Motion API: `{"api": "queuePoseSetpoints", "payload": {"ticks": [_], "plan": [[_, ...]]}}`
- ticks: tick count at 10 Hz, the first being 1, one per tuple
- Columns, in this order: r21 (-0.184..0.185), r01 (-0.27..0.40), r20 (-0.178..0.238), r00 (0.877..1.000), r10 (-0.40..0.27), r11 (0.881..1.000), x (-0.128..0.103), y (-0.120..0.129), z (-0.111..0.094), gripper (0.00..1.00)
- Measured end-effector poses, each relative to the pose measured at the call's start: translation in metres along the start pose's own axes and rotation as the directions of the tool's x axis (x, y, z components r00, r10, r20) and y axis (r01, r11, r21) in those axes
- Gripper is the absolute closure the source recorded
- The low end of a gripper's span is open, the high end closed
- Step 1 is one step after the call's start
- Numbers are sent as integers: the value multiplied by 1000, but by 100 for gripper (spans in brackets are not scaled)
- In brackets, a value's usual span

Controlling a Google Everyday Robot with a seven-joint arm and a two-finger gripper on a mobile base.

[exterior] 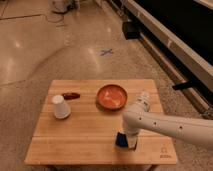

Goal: Wipe the white sponge on the table

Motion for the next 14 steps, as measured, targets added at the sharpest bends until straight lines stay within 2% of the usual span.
{"api": "queuePoseSetpoints", "payload": {"ticks": [2,4,5,8,11,14], "plan": [[-29,-43,-22,999,43,999,26,15,5,99],[-40,-85,-47,995,83,996,53,21,6,99],[-42,-115,-64,992,112,993,71,21,7,99],[-27,-164,-89,983,161,986,98,8,7,99],[3,-153,-103,983,152,988,98,-20,3,99],[31,-105,-107,988,107,994,76,-45,-2,99]]}}
